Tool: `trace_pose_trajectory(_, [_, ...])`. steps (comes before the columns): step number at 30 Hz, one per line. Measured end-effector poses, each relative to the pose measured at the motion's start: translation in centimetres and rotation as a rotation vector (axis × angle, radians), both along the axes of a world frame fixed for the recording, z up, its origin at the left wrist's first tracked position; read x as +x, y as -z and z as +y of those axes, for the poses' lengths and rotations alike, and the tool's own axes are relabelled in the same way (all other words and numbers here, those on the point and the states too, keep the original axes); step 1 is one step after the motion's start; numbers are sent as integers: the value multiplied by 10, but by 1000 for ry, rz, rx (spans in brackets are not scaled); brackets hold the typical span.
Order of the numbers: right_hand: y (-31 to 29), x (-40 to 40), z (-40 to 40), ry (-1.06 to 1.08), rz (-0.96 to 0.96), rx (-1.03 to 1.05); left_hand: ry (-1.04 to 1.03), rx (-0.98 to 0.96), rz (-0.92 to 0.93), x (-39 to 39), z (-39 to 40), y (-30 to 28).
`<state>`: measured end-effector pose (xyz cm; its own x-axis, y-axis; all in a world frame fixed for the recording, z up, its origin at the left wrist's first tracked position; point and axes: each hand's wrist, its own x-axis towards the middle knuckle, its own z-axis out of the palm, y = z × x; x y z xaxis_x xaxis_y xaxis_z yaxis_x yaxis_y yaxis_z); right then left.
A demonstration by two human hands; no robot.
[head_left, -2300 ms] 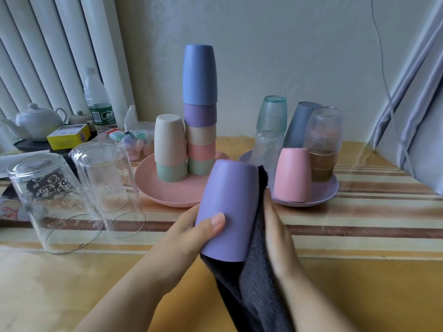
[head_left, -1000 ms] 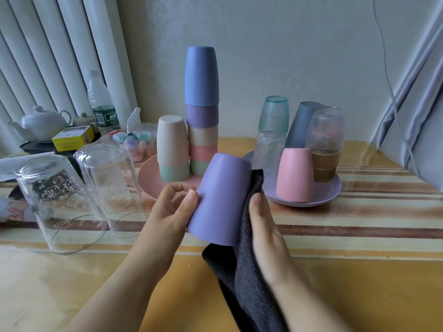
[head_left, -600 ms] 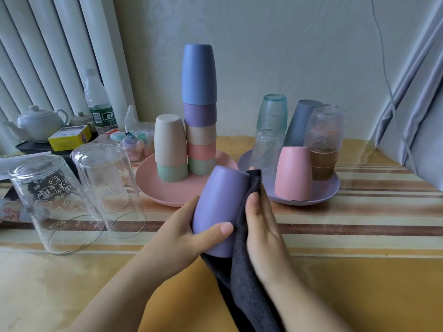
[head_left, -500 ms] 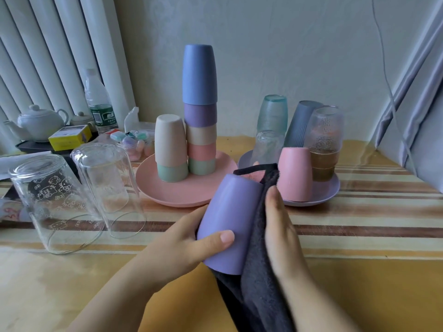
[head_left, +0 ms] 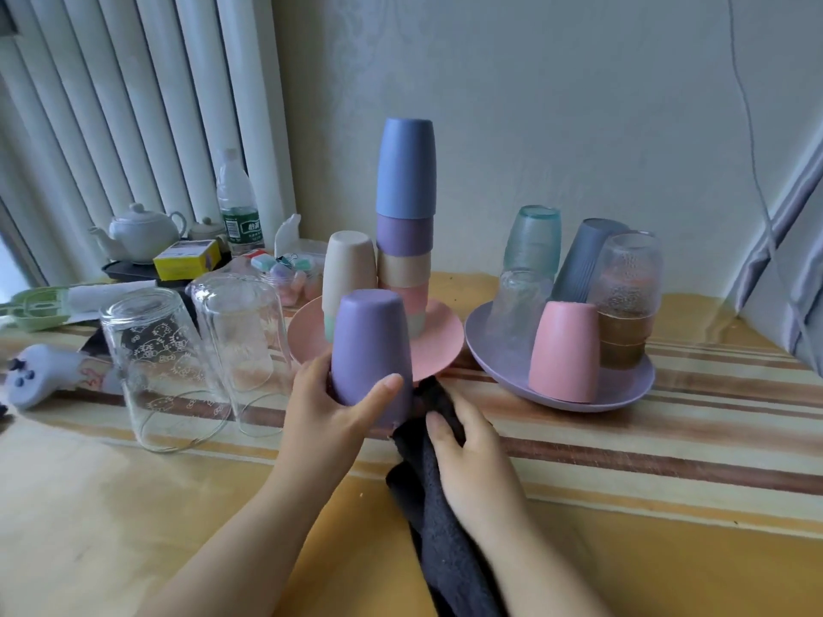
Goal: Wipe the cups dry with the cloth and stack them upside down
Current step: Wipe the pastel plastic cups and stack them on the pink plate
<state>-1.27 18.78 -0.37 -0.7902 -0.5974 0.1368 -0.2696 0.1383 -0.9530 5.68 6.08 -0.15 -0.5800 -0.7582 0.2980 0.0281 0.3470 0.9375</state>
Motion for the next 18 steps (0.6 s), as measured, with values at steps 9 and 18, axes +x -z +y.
trace_pose_trajectory(9, [2,-6,3,50,-76,-45,-263,-181,-37,-38,-29,-65])
trace_pose_trajectory(18, [4,-15,7,69,-66,-122,-364,-239,-71,-91,-82,-125])
